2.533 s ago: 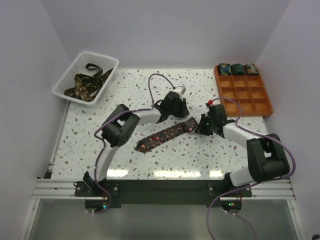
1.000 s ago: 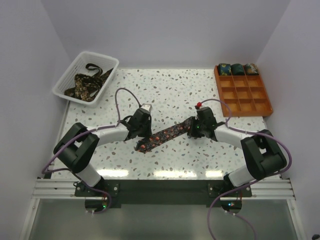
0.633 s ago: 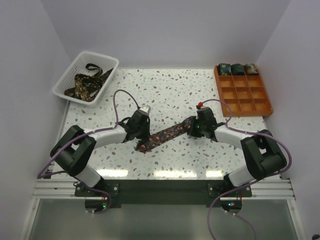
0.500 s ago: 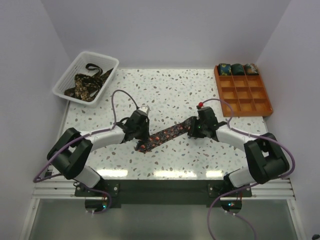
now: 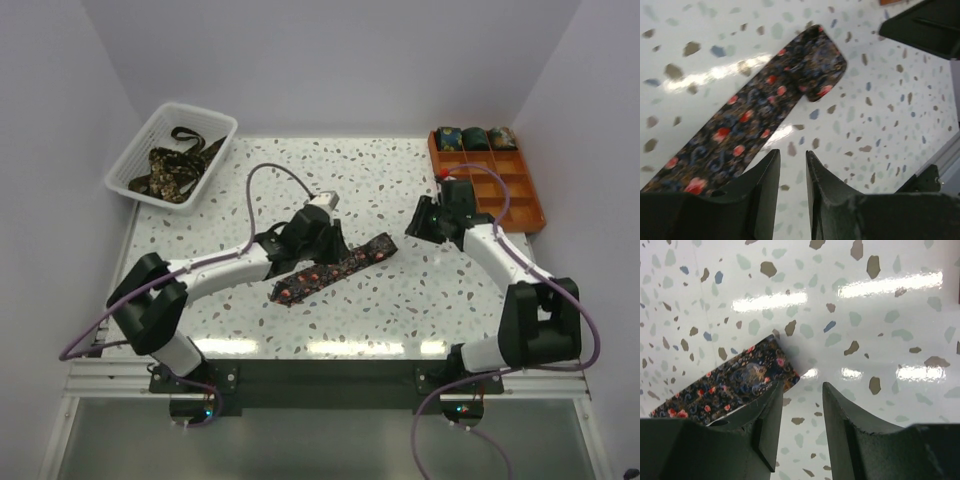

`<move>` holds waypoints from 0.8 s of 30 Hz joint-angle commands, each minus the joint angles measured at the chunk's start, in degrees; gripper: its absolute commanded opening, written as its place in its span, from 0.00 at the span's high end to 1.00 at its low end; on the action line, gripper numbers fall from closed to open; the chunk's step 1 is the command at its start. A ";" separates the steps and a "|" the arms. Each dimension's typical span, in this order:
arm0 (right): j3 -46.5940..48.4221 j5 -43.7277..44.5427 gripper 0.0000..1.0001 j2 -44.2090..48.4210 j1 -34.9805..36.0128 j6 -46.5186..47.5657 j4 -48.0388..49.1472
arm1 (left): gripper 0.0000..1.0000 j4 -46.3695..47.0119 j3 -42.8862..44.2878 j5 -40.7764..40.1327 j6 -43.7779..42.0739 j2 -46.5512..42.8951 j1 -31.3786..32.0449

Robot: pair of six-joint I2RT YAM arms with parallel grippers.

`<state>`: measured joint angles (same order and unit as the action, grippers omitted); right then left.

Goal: Roll the ties
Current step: Roll the tie

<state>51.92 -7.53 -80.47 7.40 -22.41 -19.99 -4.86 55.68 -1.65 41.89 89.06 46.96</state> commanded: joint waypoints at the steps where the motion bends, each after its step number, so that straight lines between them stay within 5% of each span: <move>1: 3.18 -2.84 0.60 -4.86 -1.07 0.79 -0.15 | 0.67 6.44 8.20 2.53 4.08 6.82 2.52; 12: 4.59 -4.42 0.65 -14.19 -1.86 1.76 4.61 | 0.72 6.80 23.24 2.62 4.43 23.08 5.86; 24: 4.15 -8.46 0.66 -17.62 -1.95 3.08 8.03 | 0.75 4.95 22.63 -2.22 3.11 25.99 5.95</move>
<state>54.43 -13.26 -97.51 5.61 -20.73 -14.92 -0.95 77.78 -1.58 45.45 115.28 52.88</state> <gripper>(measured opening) 0.348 0.253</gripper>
